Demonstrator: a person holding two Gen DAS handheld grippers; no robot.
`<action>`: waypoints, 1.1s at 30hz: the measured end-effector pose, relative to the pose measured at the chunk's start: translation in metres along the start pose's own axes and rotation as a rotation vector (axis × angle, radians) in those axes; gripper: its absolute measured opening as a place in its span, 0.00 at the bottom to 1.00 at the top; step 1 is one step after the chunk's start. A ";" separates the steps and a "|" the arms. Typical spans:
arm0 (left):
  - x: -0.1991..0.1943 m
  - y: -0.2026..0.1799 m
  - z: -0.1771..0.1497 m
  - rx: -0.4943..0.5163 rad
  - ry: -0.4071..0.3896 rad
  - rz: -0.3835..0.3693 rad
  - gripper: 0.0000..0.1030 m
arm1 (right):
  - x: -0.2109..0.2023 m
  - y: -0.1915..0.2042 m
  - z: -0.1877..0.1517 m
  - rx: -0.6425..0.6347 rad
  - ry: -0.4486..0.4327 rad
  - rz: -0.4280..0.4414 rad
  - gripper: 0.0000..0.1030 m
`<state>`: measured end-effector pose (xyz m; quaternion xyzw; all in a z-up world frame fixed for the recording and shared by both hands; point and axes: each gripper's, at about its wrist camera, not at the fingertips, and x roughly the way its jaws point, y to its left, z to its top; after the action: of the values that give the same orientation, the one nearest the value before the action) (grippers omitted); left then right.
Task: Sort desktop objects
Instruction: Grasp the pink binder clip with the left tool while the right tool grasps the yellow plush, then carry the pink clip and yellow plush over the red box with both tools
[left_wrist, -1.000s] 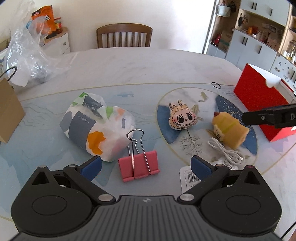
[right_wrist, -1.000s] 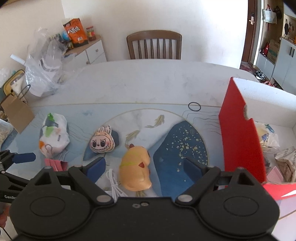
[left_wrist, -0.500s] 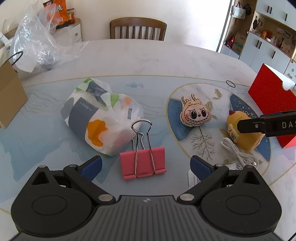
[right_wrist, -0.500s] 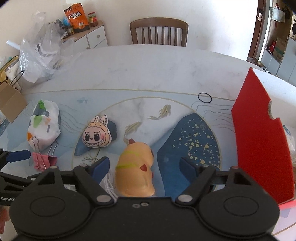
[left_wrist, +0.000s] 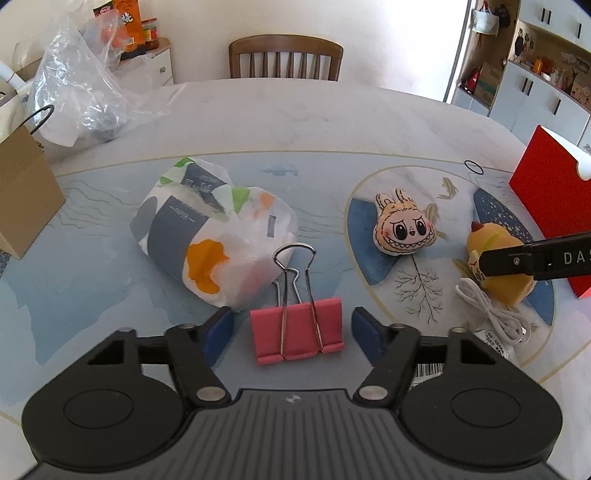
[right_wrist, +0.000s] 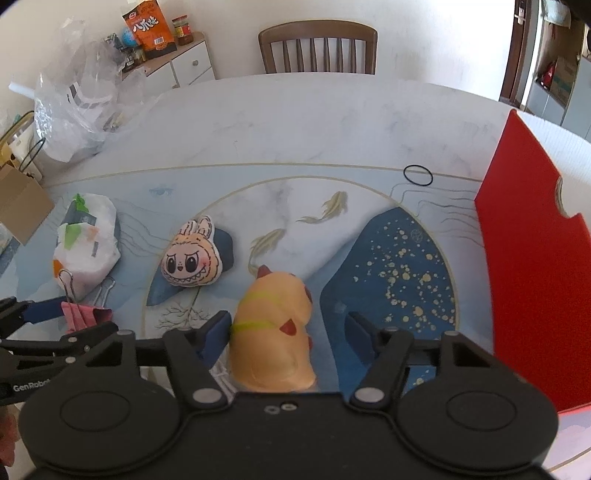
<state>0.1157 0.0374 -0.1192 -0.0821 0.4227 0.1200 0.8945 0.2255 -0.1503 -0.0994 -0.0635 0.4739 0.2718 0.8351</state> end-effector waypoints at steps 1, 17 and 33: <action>0.000 0.000 0.000 -0.001 -0.001 0.004 0.59 | 0.000 0.000 0.000 0.003 -0.001 0.003 0.59; -0.012 -0.002 -0.002 -0.010 -0.007 -0.024 0.50 | -0.022 -0.005 -0.005 0.049 -0.032 0.011 0.41; -0.054 -0.032 0.009 0.036 -0.058 -0.110 0.50 | -0.080 -0.021 -0.020 0.146 -0.101 0.046 0.41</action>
<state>0.0982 0.0013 -0.0706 -0.0855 0.3935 0.0654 0.9130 0.1888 -0.2064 -0.0471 0.0224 0.4511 0.2587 0.8539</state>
